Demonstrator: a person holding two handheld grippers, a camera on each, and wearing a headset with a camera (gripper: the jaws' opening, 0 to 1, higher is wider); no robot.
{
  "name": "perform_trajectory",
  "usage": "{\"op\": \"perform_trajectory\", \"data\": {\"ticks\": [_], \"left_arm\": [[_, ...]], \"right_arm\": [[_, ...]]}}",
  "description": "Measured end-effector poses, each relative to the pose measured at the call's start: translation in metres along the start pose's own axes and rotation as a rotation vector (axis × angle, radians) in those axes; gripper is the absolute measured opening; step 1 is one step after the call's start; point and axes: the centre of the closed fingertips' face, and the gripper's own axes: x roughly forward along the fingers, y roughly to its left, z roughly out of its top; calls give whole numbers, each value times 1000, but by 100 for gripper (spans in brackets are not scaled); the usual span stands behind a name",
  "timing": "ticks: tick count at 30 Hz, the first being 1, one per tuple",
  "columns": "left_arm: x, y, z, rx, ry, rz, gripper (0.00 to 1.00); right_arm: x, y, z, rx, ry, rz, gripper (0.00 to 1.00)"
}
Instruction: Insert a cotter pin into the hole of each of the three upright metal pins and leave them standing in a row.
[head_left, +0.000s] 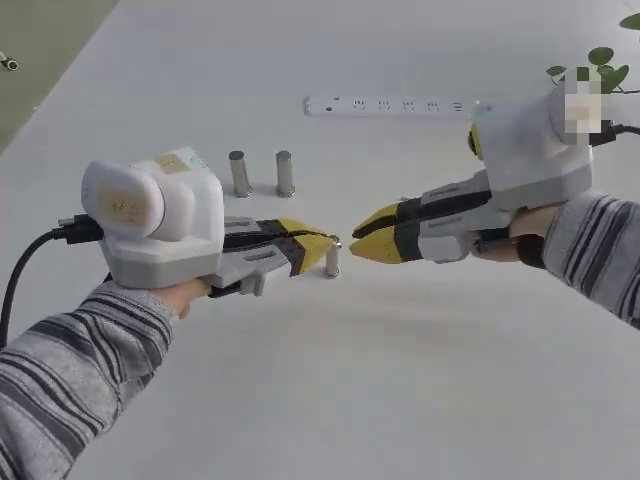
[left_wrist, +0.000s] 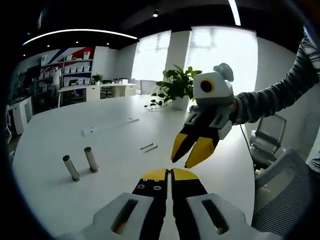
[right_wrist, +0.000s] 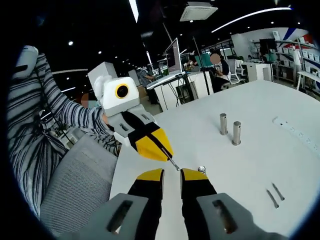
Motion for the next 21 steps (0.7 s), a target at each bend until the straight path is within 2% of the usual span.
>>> {"op": "perform_trajectory", "data": {"ticks": [5,14,21], "left_arm": [[-3,-11,7,-11,-31,-63,0],[-3,-19,12,-27,-56,-112,0],[-1,-21,11,-37,-58,-120,0]], "right_arm": [[0,3,-2,22,-3,18,9],[2,13,1,29,-18,48,8],[3,16,3,27,-16,59,5]]}}
